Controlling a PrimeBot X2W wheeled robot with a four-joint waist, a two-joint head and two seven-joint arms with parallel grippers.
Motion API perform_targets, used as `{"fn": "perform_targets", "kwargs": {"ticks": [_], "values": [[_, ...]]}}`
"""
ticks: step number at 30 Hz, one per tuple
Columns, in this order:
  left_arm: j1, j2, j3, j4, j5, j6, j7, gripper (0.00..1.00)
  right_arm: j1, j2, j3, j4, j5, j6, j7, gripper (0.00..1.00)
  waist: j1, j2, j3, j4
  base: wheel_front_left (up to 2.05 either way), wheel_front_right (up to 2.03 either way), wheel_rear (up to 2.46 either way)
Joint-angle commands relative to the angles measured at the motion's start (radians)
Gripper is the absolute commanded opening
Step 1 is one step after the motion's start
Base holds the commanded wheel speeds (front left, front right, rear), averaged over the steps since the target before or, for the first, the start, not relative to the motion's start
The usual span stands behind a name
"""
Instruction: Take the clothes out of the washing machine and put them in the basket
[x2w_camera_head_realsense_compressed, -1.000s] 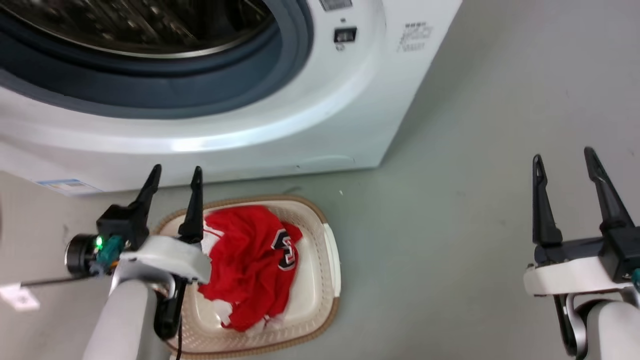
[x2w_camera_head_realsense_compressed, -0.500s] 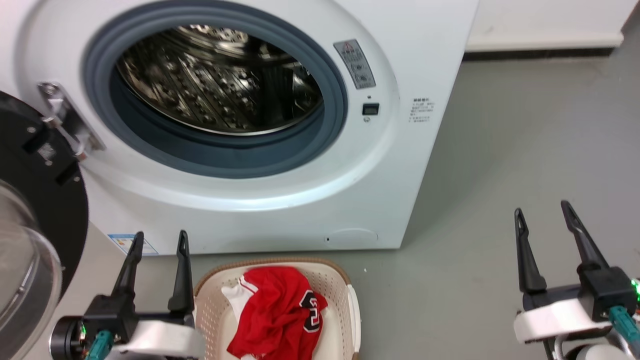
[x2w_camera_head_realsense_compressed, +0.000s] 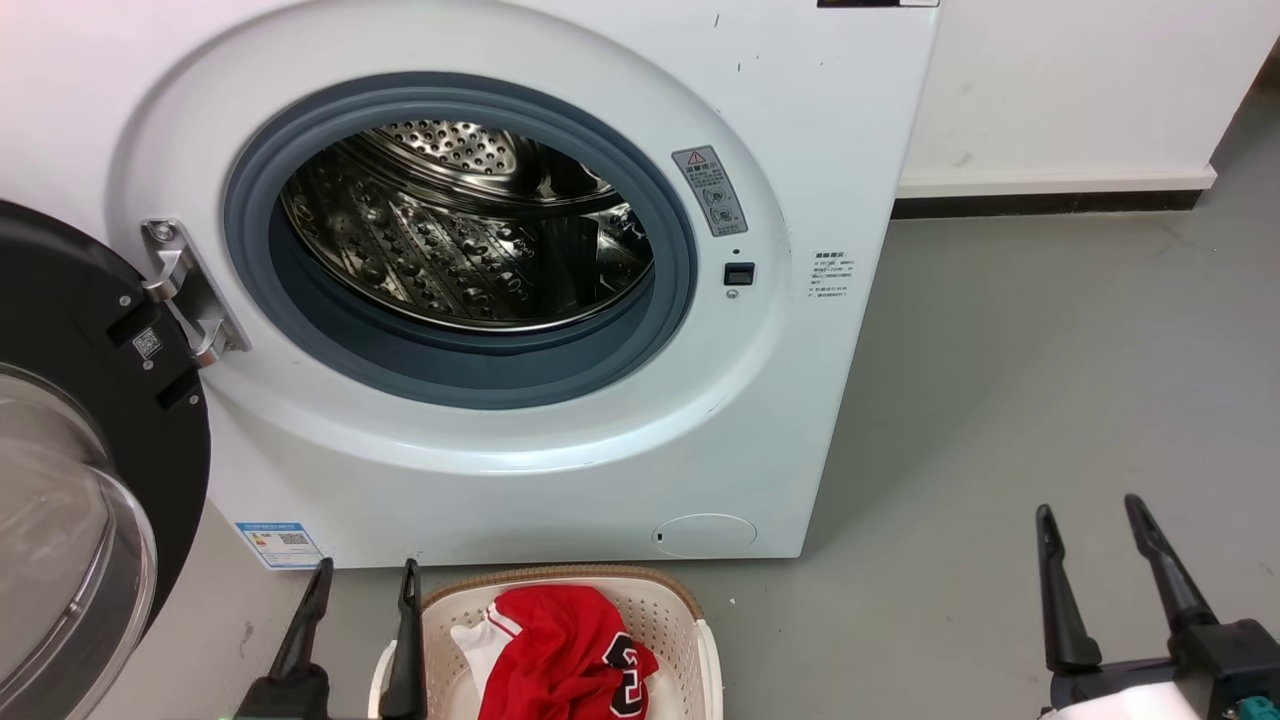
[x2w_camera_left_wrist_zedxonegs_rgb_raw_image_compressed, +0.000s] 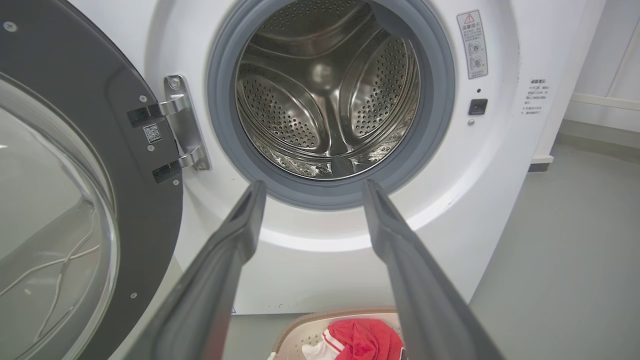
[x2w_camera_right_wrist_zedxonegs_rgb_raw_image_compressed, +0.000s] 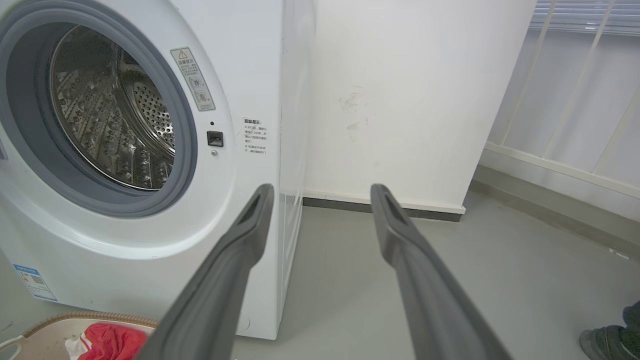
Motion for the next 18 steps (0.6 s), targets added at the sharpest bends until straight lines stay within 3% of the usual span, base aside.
{"fn": "perform_targets", "kwargs": {"ticks": [1, 18], "values": [[0.005, -0.002, -0.002, 0.004, 0.005, 0.007, -0.003, 1.0, 0.011, 0.001, 0.006, -0.007, -0.001, -0.001, -0.002, 1.0, 0.0003, 0.0, -0.001, -0.002, 0.0, 0.0, 0.0], [-0.016, -0.004, 0.019, -0.001, -0.009, 0.01, -0.003, 1.0, -0.013, 0.001, 0.006, -0.013, -0.001, -0.001, -0.002, 1.0, 0.0003, 0.0, -0.002, -0.003, 0.0, 0.0, 0.0]]}}
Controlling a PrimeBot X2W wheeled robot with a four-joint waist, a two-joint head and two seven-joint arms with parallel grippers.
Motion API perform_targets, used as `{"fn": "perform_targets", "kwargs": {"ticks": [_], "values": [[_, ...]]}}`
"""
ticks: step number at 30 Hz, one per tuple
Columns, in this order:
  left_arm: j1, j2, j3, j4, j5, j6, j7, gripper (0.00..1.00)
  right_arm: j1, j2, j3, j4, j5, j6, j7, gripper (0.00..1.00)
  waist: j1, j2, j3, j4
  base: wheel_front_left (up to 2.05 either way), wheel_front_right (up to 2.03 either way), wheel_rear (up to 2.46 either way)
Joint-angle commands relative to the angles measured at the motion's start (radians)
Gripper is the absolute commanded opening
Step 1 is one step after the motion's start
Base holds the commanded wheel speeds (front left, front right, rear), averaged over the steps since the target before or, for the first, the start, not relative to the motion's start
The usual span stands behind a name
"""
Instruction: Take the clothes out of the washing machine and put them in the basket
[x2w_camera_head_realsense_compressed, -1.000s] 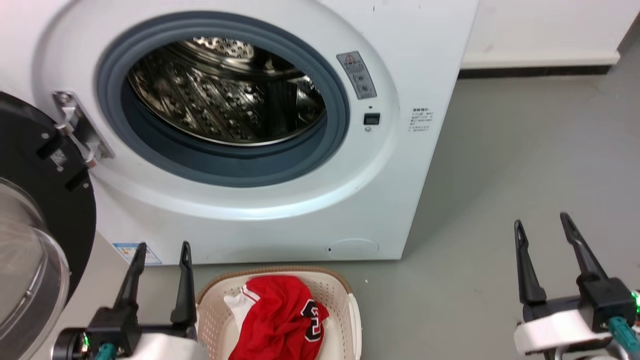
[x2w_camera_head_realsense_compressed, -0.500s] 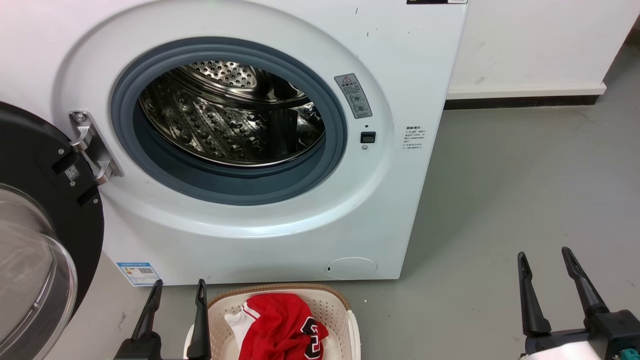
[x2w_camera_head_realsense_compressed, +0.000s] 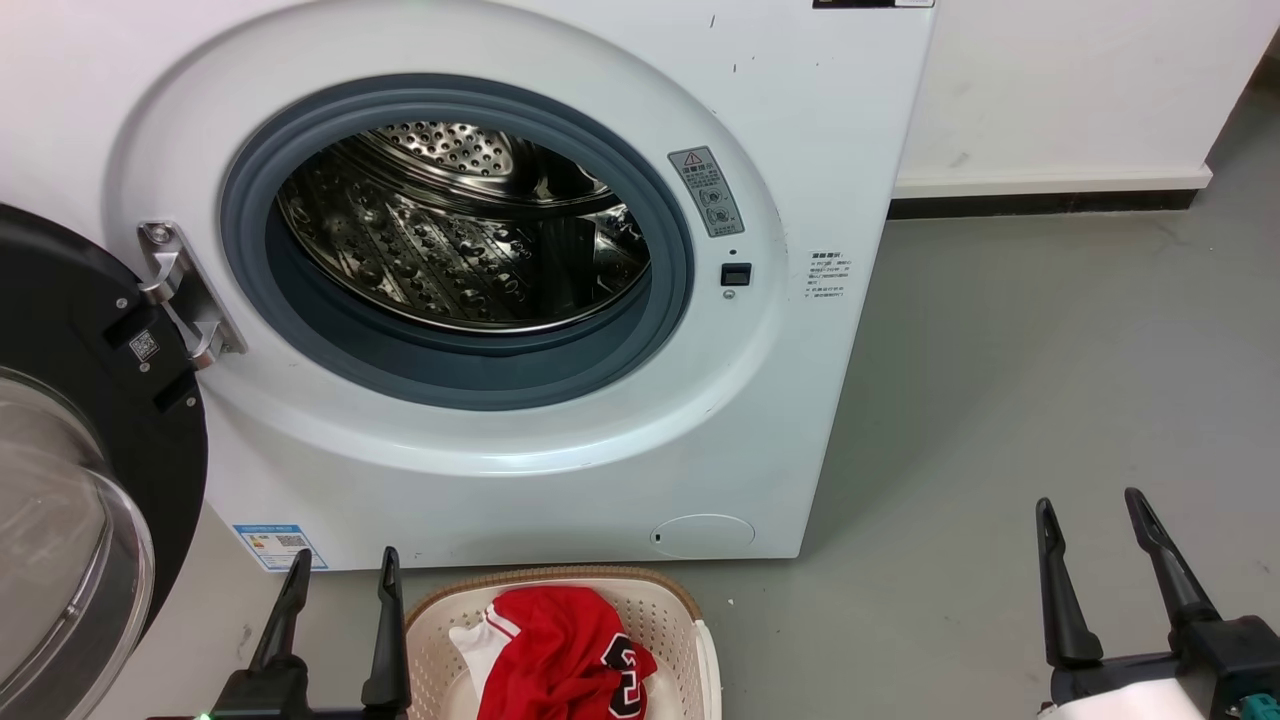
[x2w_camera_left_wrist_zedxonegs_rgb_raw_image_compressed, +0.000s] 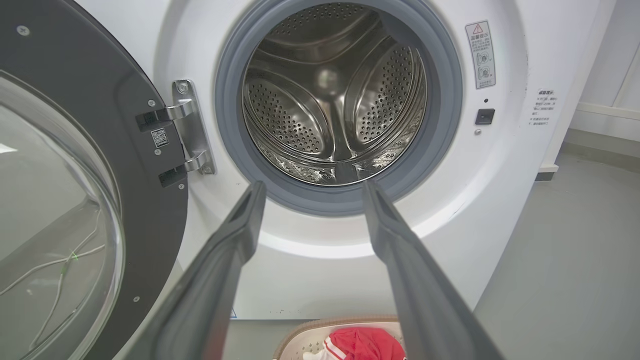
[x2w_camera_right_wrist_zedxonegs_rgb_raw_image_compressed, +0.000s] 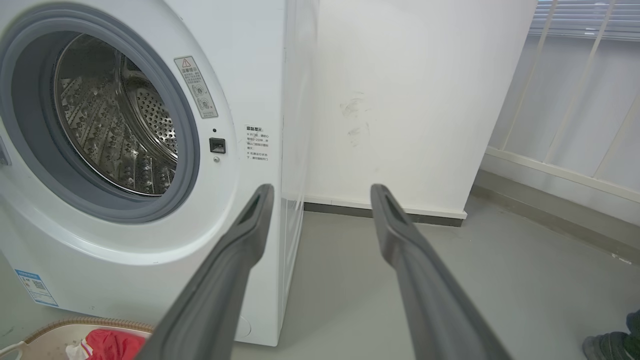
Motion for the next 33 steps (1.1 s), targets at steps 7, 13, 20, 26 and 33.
{"fn": "perform_targets", "kwargs": {"ticks": [7, 13, 20, 26, 33], "values": [[-0.007, -0.002, 0.006, 0.004, 0.002, -0.006, -0.003, 1.0, -0.012, 0.001, 0.008, 0.004, -0.007, -0.001, -0.002, 1.0, 0.0, 0.0, -0.001, -0.003, 0.0, 0.0, 0.0], [-0.01, -0.002, 0.007, 0.008, 0.002, -0.003, -0.003, 1.0, -0.016, 0.001, 0.006, 0.003, -0.006, -0.001, -0.002, 1.0, 0.0, 0.0, 0.0, -0.004, 0.0, 0.0, 0.0], [-0.014, -0.003, 0.011, 0.012, -0.004, -0.006, -0.003, 1.0, -0.019, 0.001, 0.006, 0.005, -0.007, -0.001, -0.002, 1.0, 0.0, 0.0, 0.001, -0.002, 0.0, 0.0, 0.0], [-0.003, -0.001, 0.014, 0.025, -0.01, -0.007, 0.0, 0.0, -0.003, 0.0, 0.005, 0.016, 0.005, 0.0, 0.001, 0.0, 0.0, 0.0, 0.0, -0.003, 0.0, 0.0, 0.0], [-0.018, -0.002, 0.021, 0.067, -0.115, -0.014, 0.032, 0.0, -0.006, -0.003, 0.01, 0.05, 0.12, 0.0, 0.022, 0.0, 0.0001, 0.0, 0.001, -0.003, 0.0, 0.0, 0.0]]}}
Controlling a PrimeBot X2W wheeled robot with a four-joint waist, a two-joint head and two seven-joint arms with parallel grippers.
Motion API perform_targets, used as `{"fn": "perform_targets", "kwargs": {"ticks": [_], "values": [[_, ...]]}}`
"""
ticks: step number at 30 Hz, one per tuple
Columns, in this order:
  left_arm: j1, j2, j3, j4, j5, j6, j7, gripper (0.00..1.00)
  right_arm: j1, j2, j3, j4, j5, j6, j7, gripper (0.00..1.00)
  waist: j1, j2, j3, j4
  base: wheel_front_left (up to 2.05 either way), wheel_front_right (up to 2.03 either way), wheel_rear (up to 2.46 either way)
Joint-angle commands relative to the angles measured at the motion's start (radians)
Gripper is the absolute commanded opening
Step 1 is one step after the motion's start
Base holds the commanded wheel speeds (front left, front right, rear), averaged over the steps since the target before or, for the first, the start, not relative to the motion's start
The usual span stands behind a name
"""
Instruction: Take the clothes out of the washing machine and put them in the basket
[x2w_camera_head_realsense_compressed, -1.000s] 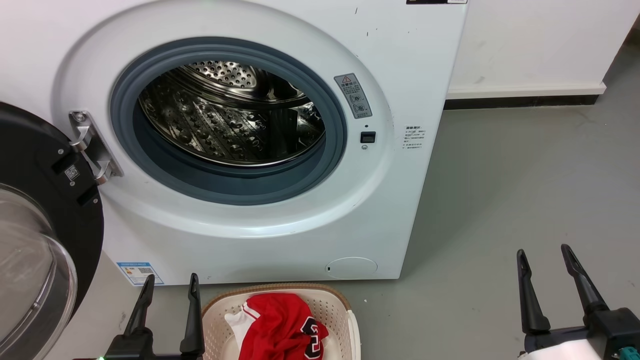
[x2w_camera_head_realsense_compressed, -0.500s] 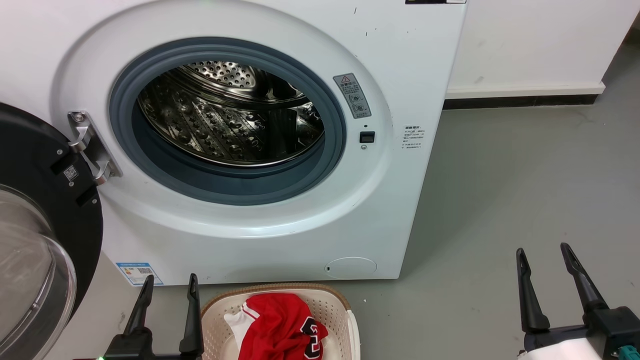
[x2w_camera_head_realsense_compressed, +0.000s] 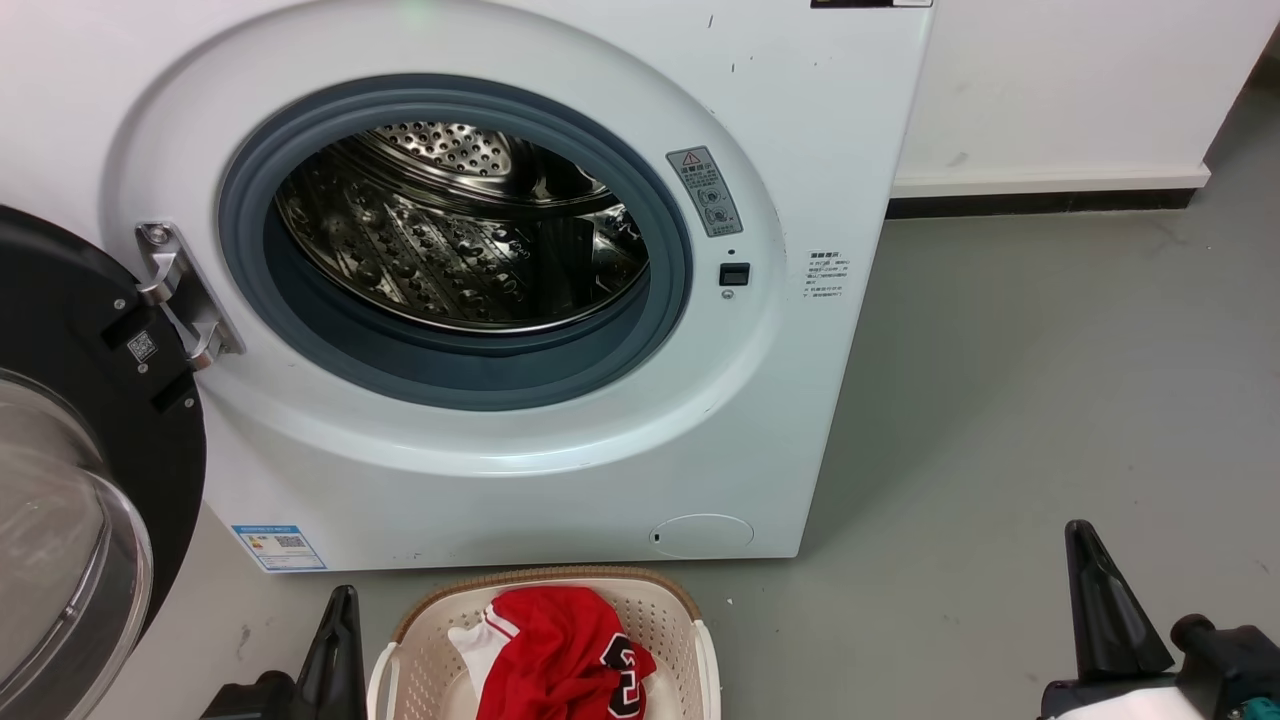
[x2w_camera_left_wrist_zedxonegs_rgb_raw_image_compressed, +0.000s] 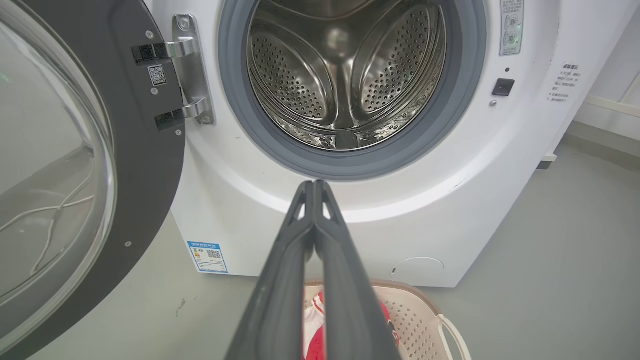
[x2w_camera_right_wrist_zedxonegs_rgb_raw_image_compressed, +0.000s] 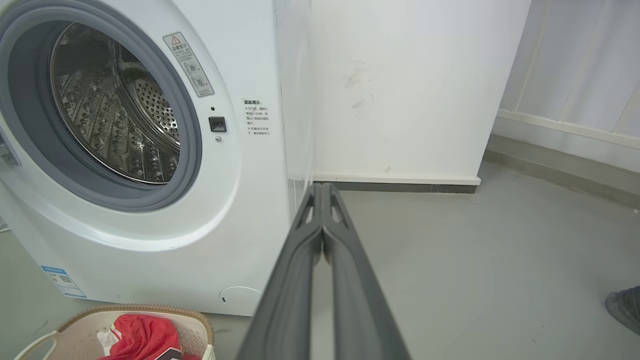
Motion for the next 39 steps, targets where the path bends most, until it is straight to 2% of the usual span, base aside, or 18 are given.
{"fn": "perform_targets", "kwargs": {"ticks": [1, 14, 15, 17, 39], "values": [[-0.031, 0.001, 0.007, -0.007, -0.063, -0.007, 0.013, 0.0, -0.019, -0.005, 0.002, -0.005, 0.071, 0.0, 0.009, 0.0, 0.0, 0.0, 0.0, 0.0, 0.0, 0.0, 0.0], [-0.071, 0.001, 0.016, 0.021, -0.3, -0.023, 0.067, 0.0, -0.06, -0.015, 0.007, 0.034, 0.33, 0.0, 0.057, 0.0, 0.0, 0.0, 0.002, 0.001, 0.0, 0.0, 0.0], [-0.081, 0.001, 0.019, 0.028, -0.354, -0.026, 0.079, 0.0, -0.068, -0.017, 0.008, 0.043, 0.389, 0.0, 0.068, 0.0, 0.0, 0.0, 0.002, 0.001, 0.0, 0.0, 0.0], [-0.087, 0.001, 0.02, 0.033, -0.39, -0.029, 0.087, 0.0, -0.074, -0.018, 0.009, 0.048, 0.428, 0.0, 0.075, 0.0, 0.0, 0.0, 0.003, 0.002, 0.0, 0.0, 0.0], [-0.15, 0.001, 0.037, 0.079, -0.729, -0.052, 0.168, 0.0, -0.129, -0.025, 0.008, 0.101, 0.791, 0.0, 0.15, 0.0, 0.0, 0.0, 0.006, 0.003, 0.0, 0.0, 0.0]]}}
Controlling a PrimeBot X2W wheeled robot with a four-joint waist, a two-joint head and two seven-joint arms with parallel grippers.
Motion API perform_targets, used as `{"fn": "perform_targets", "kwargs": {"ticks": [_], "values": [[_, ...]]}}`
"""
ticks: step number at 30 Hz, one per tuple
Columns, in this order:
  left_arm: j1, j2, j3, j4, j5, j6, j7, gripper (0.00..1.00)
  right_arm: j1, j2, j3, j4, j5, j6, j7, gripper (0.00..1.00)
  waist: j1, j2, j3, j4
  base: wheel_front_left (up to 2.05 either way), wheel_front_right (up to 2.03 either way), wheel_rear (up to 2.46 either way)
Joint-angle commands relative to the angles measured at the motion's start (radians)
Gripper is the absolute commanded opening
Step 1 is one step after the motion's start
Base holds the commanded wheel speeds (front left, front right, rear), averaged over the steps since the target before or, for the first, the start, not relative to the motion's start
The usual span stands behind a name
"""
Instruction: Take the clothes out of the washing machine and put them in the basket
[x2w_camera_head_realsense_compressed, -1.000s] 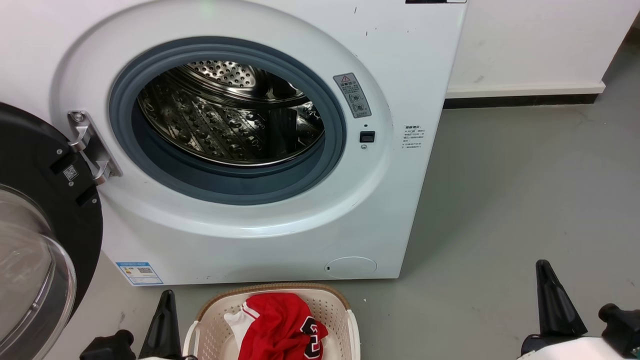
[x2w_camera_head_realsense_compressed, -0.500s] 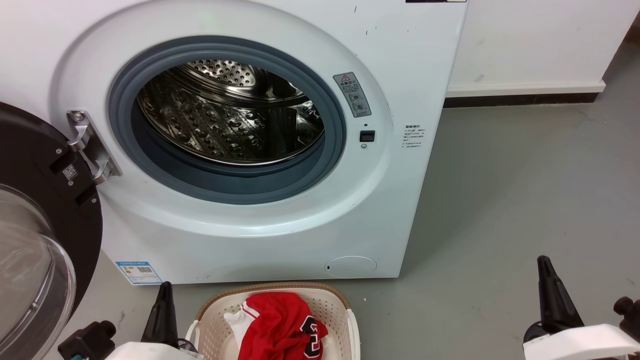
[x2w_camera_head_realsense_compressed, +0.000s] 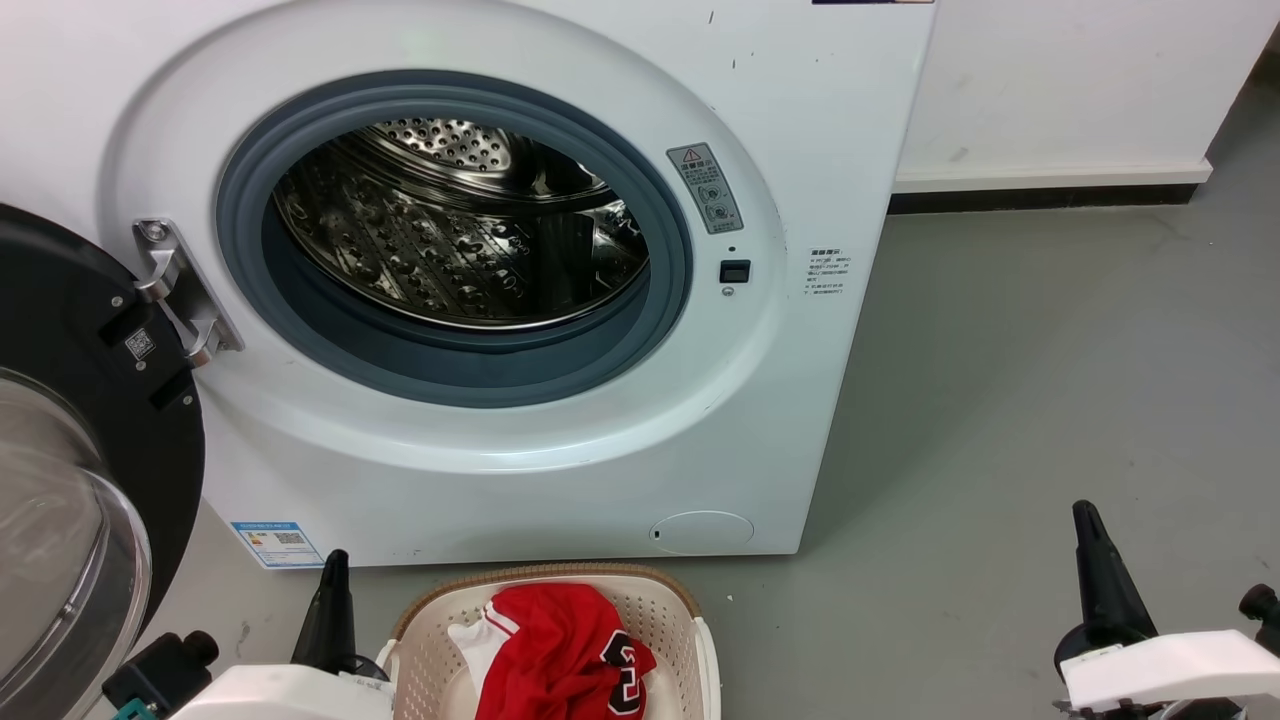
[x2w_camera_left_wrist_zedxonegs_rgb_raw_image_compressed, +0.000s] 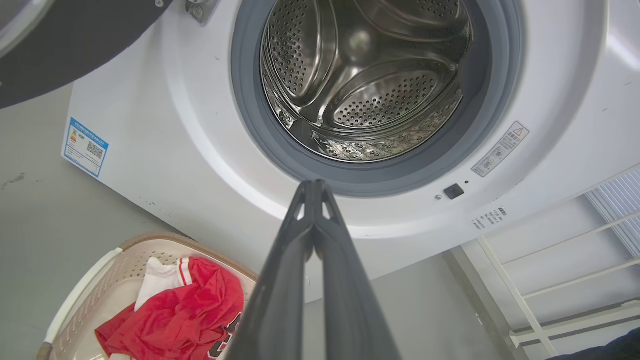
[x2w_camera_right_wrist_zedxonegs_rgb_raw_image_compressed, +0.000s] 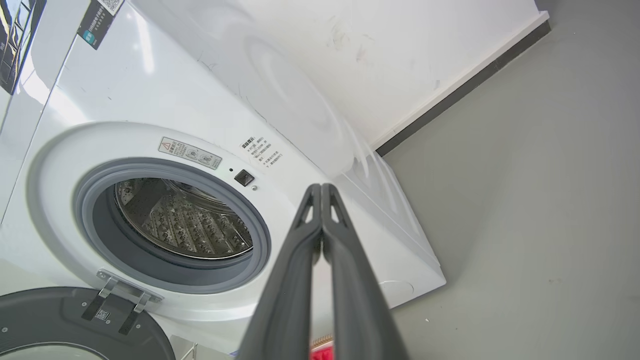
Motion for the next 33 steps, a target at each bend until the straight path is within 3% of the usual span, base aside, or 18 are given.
{"fn": "perform_targets", "kwargs": {"ticks": [1, 33], "values": [[-0.029, 0.001, 0.006, -0.004, -0.033, -0.005, 0.006, 0.0, -0.034, -0.01, -0.002, -0.005, 0.038, 0.0, 0.008, 0.0, -0.0001, 0.0, 0.0, 0.0, 0.0, 0.0, 0.0], [-0.095, 0.001, 0.024, 0.049, -0.408, -0.031, 0.096, 0.0, -0.093, -0.01, -0.01, 0.055, 0.432, 0.0, 0.097, 0.0, -0.0001, 0.0, 0.005, 0.003, 0.0, 0.0, 0.0]]}}
